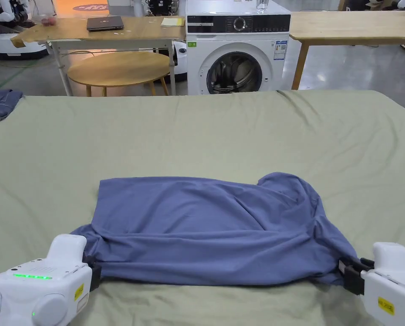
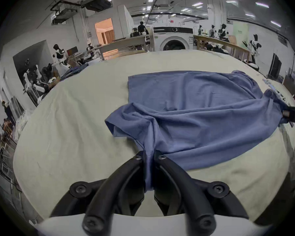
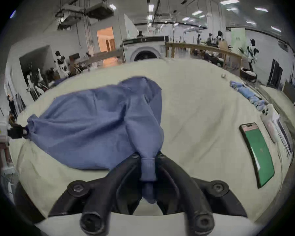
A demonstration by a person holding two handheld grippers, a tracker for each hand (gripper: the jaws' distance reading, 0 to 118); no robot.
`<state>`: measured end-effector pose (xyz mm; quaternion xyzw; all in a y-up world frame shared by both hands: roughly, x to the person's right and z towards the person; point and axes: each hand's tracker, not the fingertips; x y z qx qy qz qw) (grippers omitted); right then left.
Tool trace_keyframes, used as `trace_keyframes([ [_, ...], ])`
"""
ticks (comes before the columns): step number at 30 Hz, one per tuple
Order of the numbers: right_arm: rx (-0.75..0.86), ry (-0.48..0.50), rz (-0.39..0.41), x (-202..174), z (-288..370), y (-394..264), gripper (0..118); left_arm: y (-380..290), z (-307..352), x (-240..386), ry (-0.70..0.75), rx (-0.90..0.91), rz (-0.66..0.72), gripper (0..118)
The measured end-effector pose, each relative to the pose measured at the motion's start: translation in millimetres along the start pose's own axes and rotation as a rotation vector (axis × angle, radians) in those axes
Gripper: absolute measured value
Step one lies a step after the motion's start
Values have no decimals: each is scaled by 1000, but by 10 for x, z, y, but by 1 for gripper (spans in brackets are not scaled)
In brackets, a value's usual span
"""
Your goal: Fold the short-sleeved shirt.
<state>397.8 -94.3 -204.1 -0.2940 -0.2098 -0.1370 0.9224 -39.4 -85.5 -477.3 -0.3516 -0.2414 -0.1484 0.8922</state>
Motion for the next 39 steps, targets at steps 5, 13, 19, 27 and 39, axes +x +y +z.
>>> trace_keyframes([
  [5, 58, -3, 36, -131, 617, 195, 8, 79, 593, -78, -6, 106, -1, 2],
  [13, 6, -41, 61, -233, 1290, -24, 8, -395, 1309, -244, -53, 83, 48, 2],
  [19, -160, -77, 77, -194, 920, -652, 8, -1080, 1002, -225, -61, -57, 151, 2],
  [27, 83, -13, 19, -403, 1339, -237, 109, -729, 1476, -138, 23, 187, 92, 118],
  [39, 339, -53, 134, -1380, 1179, 103, 0, -76, 1437, 384, 28, 362, -22, 0],
])
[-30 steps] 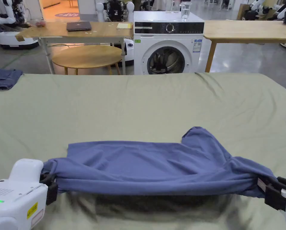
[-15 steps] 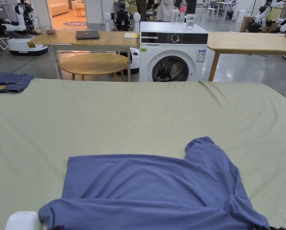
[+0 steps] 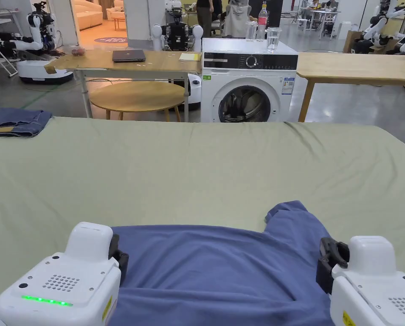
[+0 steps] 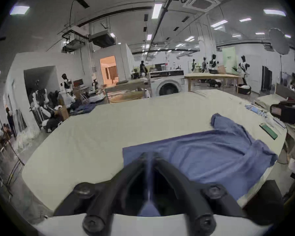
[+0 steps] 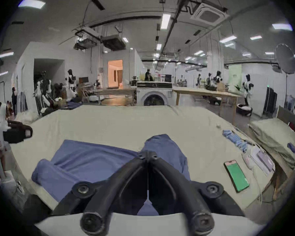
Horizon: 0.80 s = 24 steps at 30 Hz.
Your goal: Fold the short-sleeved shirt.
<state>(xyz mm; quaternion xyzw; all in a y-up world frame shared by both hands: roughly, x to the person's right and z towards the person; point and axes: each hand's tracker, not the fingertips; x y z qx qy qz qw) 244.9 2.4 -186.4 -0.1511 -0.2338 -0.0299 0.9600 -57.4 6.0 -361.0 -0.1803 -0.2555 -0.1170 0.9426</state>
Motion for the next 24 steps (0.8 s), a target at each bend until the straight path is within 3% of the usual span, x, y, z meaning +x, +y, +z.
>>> trace_keyframes([
  [2, -30, 69, -16, -25, -26, -12, 0, -8, -61, -80, -38, -20, 30, 0],
  [5, -42, 53, 14, -3, -109, -66, 0, -56, -197, -174, -15, -48, 23, 0],
  [8, -71, 61, -5, 84, -233, -86, 0, -64, -479, -354, -3, -109, 37, 0],
  [14, -128, 38, -4, 229, -584, -141, 0, -10, -1371, -689, 62, -229, 45, 0],
  [15, -137, 34, -5, 266, -659, -141, 0, 1, -1569, -745, 69, -264, 37, 12],
  [16, -146, 30, -5, 310, -737, -133, 0, 8, -1781, -799, 71, -308, 29, 44],
  [17, -155, 27, -3, 348, -810, -120, 0, -4, -1982, -840, 67, -350, 27, 88],
  [18, -165, 25, 1, 393, -897, -99, 0, 3, -2162, -823, 68, -379, 27, 118],
  [24, -265, 2, -26, 787, -1499, 109, 0, -22, -2819, -765, 96, -481, 11, 116],
])
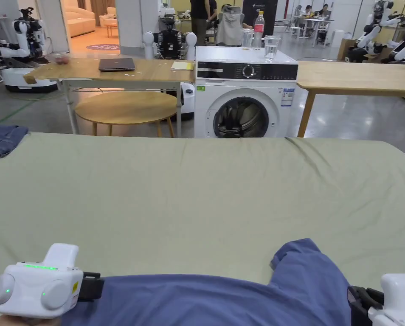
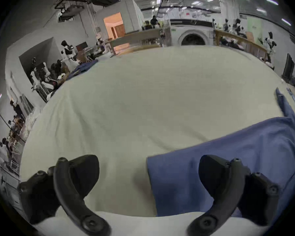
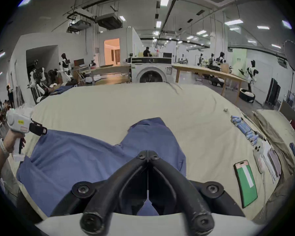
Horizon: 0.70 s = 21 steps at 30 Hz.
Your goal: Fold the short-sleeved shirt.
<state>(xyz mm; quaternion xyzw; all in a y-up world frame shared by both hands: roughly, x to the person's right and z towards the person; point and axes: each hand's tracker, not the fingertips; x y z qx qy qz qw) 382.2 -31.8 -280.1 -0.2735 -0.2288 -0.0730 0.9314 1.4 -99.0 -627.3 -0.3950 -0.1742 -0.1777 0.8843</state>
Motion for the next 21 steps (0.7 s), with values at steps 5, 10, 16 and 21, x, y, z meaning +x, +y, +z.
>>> trace_keyframes([
  [5, -146, -83, 1, 414, -728, 239, 59, -39, 46, 76, -128, -43, -3, 60],
  [10, -300, -82, 20, 588, -1490, 168, 112, -3, 275, 90, -109, 44, -28, 0],
  [16, -416, -49, 9, 491, -1650, -4, 96, 35, 511, 132, -87, 87, -56, 0],
  [21, -346, 3, 6, 346, -1335, 63, 0, -25, 641, 120, -83, 107, -44, 0],
])
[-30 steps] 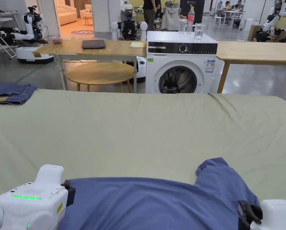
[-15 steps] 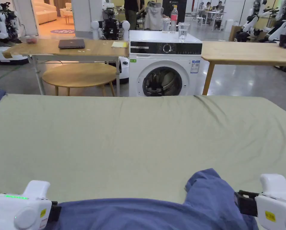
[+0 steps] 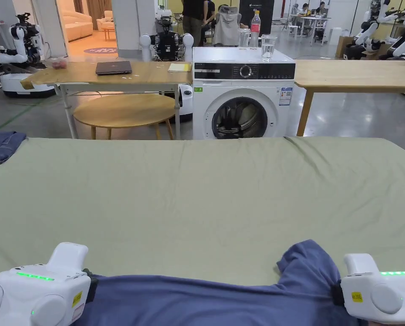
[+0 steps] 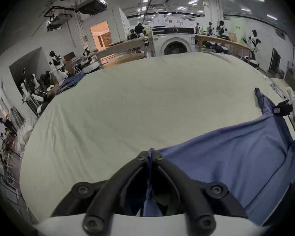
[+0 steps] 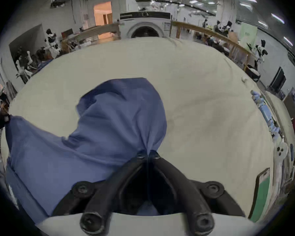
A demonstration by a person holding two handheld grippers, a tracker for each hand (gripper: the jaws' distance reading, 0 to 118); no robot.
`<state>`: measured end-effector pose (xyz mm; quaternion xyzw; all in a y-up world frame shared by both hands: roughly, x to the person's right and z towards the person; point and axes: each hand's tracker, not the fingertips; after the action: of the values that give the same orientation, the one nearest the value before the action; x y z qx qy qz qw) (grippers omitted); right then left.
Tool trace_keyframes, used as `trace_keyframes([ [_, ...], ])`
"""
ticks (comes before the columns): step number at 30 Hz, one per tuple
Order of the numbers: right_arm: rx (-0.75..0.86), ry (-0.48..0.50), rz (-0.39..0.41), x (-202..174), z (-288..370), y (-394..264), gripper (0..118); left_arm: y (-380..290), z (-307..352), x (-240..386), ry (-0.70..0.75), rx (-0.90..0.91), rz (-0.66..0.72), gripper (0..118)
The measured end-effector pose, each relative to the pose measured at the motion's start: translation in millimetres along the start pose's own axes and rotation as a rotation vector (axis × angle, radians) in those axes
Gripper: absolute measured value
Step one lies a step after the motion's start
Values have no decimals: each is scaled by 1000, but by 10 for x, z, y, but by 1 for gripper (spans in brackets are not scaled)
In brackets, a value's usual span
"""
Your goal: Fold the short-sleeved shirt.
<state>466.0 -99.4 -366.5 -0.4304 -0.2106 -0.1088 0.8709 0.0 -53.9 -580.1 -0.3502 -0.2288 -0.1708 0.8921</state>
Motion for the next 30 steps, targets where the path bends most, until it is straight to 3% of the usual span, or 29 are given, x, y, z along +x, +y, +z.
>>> trace_keyframes([
  [3, 107, -43, 71, -41, 316, 1, 0, -33, 284, -30, 1, 48, 5, 0],
  [5, 192, 12, 57, -22, 726, 13, 0, -67, 610, -36, -8, 113, 14, 0],
  [12, 414, 33, 130, -52, 2179, -620, 0, -604, 1803, -117, -28, 252, 39, 0],
  [18, 343, -2, 134, -50, 2369, -1702, 0, -1610, 1937, -225, -56, 73, 88, 0],
  [21, 211, -14, 105, -44, 2096, -2194, 0, -2065, 1786, -257, -55, -28, 150, 0],
  [25, 206, 0, 34, -60, 2057, -2384, 0, -2174, 1756, -242, -58, -57, 179, 3],
  [26, 222, 7, 24, -74, 2100, -2348, 0, -2136, 1785, -231, -53, -52, 175, 11],
  [28, 281, 7, 22, -142, 2281, -2147, 16, -1945, 1890, -207, -10, 33, 152, 54],
  [29, 319, 10, 21, -202, 2365, -2049, 36, -1835, 1937, -190, -3, 78, 153, 75],
  [30, 367, 28, 20, -290, 2465, -1929, 65, -1691, 1993, -150, 1, 133, 153, 94],
])
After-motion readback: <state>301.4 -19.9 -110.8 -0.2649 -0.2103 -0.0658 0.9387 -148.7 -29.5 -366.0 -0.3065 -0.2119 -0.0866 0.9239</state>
